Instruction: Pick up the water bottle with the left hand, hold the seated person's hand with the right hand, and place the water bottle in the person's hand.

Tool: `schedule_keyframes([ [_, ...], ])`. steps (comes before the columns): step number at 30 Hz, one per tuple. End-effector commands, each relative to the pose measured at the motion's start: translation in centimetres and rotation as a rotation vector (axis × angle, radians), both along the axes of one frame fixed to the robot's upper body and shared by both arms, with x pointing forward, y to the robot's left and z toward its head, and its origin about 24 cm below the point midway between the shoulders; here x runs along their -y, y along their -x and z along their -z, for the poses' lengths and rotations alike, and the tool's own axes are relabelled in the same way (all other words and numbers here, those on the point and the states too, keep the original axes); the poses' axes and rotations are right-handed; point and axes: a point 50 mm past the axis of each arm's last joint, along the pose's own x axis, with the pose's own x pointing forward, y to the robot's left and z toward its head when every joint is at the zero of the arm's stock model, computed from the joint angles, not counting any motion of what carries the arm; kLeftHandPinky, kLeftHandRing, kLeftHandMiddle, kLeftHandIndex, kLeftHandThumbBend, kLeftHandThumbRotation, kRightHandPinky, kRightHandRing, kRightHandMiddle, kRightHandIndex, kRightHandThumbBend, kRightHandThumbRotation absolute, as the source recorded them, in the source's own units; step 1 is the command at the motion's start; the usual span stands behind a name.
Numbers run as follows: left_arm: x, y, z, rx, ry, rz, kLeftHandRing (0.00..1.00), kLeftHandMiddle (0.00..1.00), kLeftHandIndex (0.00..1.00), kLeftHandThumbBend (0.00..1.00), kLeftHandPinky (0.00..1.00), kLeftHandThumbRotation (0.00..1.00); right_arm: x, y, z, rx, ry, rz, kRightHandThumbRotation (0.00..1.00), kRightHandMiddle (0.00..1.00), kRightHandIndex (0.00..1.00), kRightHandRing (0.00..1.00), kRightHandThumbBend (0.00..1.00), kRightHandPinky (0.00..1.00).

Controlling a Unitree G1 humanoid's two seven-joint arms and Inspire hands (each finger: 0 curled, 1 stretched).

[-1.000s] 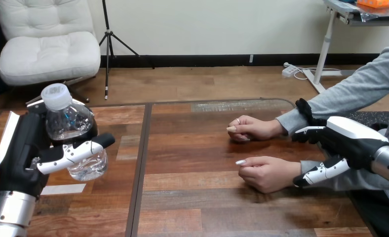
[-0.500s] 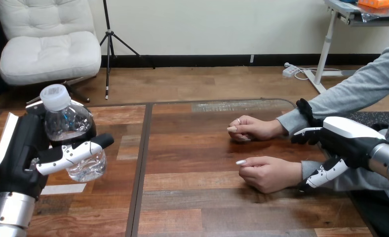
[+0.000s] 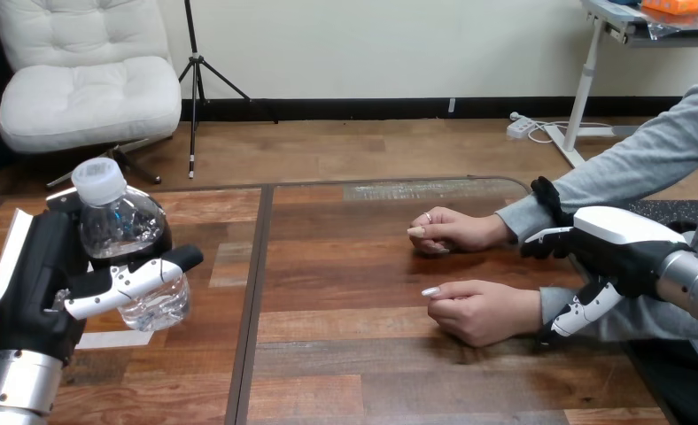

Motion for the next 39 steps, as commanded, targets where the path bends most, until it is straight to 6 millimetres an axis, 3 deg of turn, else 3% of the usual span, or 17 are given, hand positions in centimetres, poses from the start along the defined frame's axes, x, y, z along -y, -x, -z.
schedule_keyframes([
  [1,0.6,-0.9,-2.4,0.115,-0.010,0.025,0.34,0.38,0.39,0.63,0.28,0.00,-0.5,-1.9,-3.5,0.114,0.037,-0.033,0.32,0.84,0.84,0.84,1.00,0.81],
  [12,0.6,-0.9,-2.5,0.121,-0.016,0.027,0.34,0.38,0.39,0.63,0.27,0.00,-0.7,-2.0,-2.9,0.108,0.070,-0.041,0.31,0.84,0.83,0.84,1.00,0.83],
  [24,0.6,-0.9,-2.6,0.117,-0.016,0.023,0.34,0.38,0.39,0.63,0.28,0.00,-0.8,-2.2,-2.2,0.069,0.107,-0.016,0.36,0.84,0.83,0.83,1.00,0.77],
  [39,0.5,-0.9,-2.6,0.118,-0.018,0.018,0.34,0.38,0.39,0.64,0.28,0.00,-1.2,-2.3,-1.3,0.016,0.118,0.017,0.32,0.84,0.84,0.84,1.00,0.71],
])
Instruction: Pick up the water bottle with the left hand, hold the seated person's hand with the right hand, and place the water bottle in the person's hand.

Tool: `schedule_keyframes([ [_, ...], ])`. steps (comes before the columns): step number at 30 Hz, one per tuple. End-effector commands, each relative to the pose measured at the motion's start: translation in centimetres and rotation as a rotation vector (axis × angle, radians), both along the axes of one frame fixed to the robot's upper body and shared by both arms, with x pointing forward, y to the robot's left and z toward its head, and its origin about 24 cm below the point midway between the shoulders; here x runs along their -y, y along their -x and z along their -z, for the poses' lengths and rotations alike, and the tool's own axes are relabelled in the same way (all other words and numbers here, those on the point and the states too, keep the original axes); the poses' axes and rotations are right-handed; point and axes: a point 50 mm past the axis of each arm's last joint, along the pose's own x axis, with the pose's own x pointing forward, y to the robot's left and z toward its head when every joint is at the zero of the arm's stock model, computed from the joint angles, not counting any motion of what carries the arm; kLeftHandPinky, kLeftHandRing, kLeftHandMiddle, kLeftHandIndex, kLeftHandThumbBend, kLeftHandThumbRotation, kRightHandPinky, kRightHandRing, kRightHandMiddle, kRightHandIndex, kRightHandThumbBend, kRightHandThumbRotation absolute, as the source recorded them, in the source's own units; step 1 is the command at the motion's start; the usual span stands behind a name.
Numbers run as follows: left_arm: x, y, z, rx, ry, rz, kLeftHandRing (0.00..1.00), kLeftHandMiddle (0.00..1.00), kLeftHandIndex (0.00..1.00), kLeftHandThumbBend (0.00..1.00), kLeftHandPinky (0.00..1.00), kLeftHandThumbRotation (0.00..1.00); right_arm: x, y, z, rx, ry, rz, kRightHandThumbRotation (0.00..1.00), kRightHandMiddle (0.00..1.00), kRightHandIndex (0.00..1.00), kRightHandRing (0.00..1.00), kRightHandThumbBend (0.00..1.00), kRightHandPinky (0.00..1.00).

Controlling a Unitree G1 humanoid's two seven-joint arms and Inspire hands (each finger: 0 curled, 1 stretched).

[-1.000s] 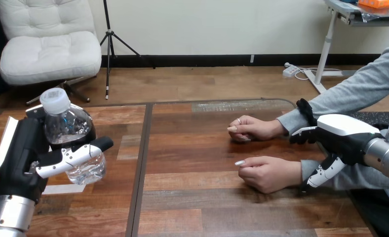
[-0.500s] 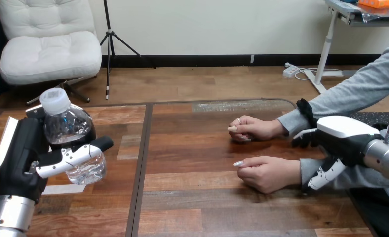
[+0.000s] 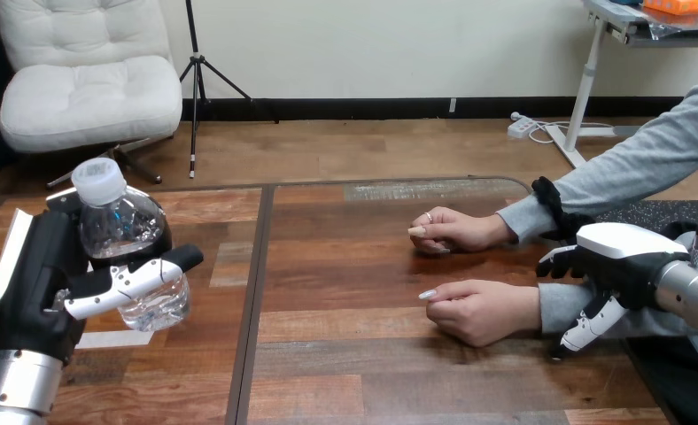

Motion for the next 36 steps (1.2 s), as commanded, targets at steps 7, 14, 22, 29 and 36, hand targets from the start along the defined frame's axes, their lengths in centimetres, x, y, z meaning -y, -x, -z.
schedule_keyframes([
  [7,0.6,-0.9,-2.7,0.123,-0.007,0.023,0.34,0.38,0.39,0.64,0.28,0.00,-1.9,-2.2,-2.2,0.058,-0.015,-0.023,0.33,0.83,0.83,0.83,1.00,0.68],
  [14,0.5,-0.9,-2.7,0.128,-0.009,0.026,0.34,0.38,0.39,0.63,0.28,0.00,-2.0,-2.2,-1.7,0.031,-0.028,0.003,0.32,0.83,0.83,0.81,1.00,0.66],
  [22,0.3,-0.8,-2.7,0.131,-0.016,0.024,0.33,0.37,0.40,0.63,0.26,0.00,-2.3,-2.1,-1.2,0.010,-0.031,0.004,0.36,0.83,0.83,0.81,1.00,0.65],
  [29,0.2,-0.8,-2.7,0.129,-0.016,0.021,0.33,0.37,0.40,0.63,0.26,0.00,-2.5,-2.0,-0.9,0.008,-0.035,-0.002,0.37,0.83,0.82,0.80,1.00,0.64],
  [36,0.2,-0.8,-2.7,0.126,-0.007,0.020,0.33,0.37,0.40,0.64,0.26,0.00,-2.8,-1.9,-0.7,0.008,-0.044,-0.006,0.37,0.82,0.82,0.80,1.00,0.65],
])
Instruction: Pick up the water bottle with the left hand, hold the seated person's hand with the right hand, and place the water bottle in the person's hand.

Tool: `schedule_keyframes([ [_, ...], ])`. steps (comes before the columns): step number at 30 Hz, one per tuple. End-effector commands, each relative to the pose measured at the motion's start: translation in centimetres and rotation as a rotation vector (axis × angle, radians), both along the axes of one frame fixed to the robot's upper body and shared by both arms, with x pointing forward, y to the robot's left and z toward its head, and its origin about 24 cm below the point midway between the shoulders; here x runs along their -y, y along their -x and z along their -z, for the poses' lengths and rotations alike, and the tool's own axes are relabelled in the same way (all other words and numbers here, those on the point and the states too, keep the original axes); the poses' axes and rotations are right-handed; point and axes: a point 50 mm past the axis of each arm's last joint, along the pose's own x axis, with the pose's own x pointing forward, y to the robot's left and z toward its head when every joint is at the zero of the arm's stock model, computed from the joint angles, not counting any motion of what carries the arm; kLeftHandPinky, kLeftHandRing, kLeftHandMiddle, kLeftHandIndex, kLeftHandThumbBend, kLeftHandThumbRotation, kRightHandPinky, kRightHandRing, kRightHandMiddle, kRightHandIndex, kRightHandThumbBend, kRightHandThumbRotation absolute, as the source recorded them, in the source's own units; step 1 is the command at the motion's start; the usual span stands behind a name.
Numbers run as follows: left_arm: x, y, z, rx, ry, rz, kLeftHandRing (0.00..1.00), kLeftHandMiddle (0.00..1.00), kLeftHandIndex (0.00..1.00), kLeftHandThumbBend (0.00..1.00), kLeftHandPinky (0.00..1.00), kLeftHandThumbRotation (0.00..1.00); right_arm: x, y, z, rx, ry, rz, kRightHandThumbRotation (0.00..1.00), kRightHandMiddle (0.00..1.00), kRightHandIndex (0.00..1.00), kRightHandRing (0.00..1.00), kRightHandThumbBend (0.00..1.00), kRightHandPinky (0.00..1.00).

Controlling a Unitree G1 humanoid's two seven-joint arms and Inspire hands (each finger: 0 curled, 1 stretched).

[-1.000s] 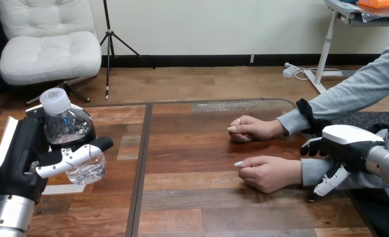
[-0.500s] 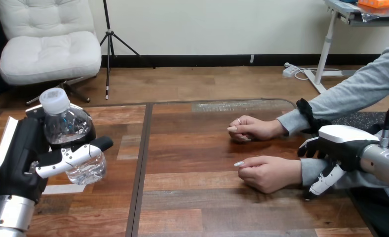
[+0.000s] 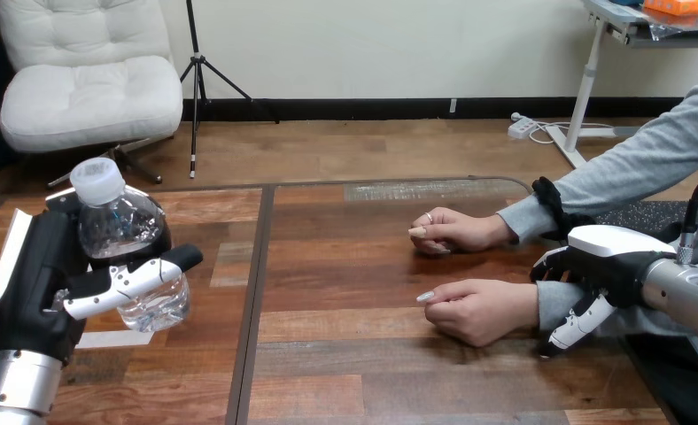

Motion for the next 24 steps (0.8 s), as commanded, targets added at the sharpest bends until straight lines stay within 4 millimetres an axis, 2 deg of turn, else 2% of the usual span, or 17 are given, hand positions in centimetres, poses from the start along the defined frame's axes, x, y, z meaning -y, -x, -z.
schedule_keyframes([
  [1,0.2,-0.8,-2.7,0.125,-0.014,0.017,0.33,0.37,0.40,0.64,0.26,0.00,-1.8,-1.4,-1.1,0.047,-0.037,-0.031,0.38,0.82,0.82,0.80,1.00,0.64],
  [8,0.2,-0.8,-2.6,0.126,-0.013,0.018,0.33,0.37,0.40,0.64,0.26,0.00,-2.3,-1.4,-1.0,0.063,-0.061,-0.046,0.45,0.82,0.82,0.79,1.00,0.64],
  [24,0.1,-0.8,-2.6,0.127,-0.018,0.015,0.33,0.38,0.40,0.65,0.27,0.00,-3.1,-1.4,-0.9,0.088,-0.085,-0.080,0.43,0.80,0.81,0.77,1.00,0.62],
])
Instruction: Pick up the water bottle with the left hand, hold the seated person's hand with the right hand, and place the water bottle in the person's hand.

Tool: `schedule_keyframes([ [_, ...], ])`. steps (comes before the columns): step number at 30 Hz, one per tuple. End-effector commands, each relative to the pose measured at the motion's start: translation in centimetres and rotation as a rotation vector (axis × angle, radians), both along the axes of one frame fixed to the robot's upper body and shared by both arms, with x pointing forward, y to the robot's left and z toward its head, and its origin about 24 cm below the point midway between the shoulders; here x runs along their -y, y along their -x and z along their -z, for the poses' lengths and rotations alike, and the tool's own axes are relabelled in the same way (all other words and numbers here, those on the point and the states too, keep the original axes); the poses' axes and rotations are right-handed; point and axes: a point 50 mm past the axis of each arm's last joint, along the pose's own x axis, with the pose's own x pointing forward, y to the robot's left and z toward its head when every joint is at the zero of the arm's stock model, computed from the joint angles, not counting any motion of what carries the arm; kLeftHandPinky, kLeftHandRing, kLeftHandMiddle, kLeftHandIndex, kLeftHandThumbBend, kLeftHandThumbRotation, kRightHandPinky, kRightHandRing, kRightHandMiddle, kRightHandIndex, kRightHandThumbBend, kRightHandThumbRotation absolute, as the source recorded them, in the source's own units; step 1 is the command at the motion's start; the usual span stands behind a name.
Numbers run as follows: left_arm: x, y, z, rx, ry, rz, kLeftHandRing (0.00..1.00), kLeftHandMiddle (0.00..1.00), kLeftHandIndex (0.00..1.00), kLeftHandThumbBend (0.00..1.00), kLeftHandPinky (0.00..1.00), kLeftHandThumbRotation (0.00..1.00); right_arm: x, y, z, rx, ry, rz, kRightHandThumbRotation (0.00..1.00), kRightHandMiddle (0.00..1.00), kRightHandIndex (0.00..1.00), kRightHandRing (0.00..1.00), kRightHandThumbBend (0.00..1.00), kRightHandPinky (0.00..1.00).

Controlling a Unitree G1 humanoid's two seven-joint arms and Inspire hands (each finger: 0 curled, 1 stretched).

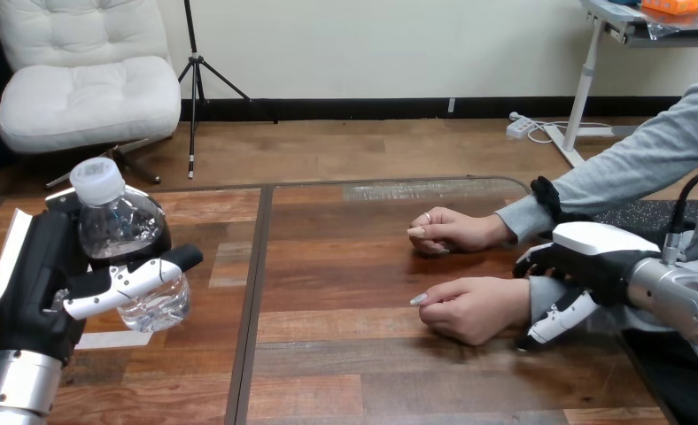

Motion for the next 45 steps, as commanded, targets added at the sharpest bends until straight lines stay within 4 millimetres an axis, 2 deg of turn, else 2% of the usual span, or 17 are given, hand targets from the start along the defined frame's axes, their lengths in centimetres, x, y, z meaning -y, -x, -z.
schedule_keyframes([
  [1,0.1,-0.8,-2.6,0.127,-0.017,0.015,0.33,0.38,0.40,0.65,0.27,0.00,-2.0,-1.2,-1.1,0.060,-0.043,-0.052,0.41,0.80,0.81,0.77,1.00,0.62],
  [14,0.1,-0.8,-2.7,0.127,-0.022,0.007,0.33,0.38,0.40,0.65,0.27,0.00,-2.7,-1.3,-1.0,0.065,-0.028,-0.090,0.32,0.78,0.79,0.76,1.00,0.61],
  [30,0.1,-0.7,-2.6,0.122,-0.014,0.007,0.33,0.38,0.40,0.65,0.26,0.00,-3.1,-1.5,-1.0,0.037,-0.045,-0.081,0.18,0.72,0.72,0.70,1.00,0.60],
  [36,0.2,-0.7,-2.6,0.123,-0.017,0.006,0.33,0.38,0.40,0.65,0.26,0.00,-3.2,-1.4,-1.1,0.041,-0.053,-0.094,0.09,0.66,0.66,0.62,0.99,0.57],
  [45,0.2,-0.8,-2.7,0.134,-0.012,0.017,0.33,0.37,0.40,0.65,0.26,0.00,-3.2,-1.4,-1.1,0.043,-0.065,-0.092,0.01,0.58,0.58,0.53,0.95,0.49],
])
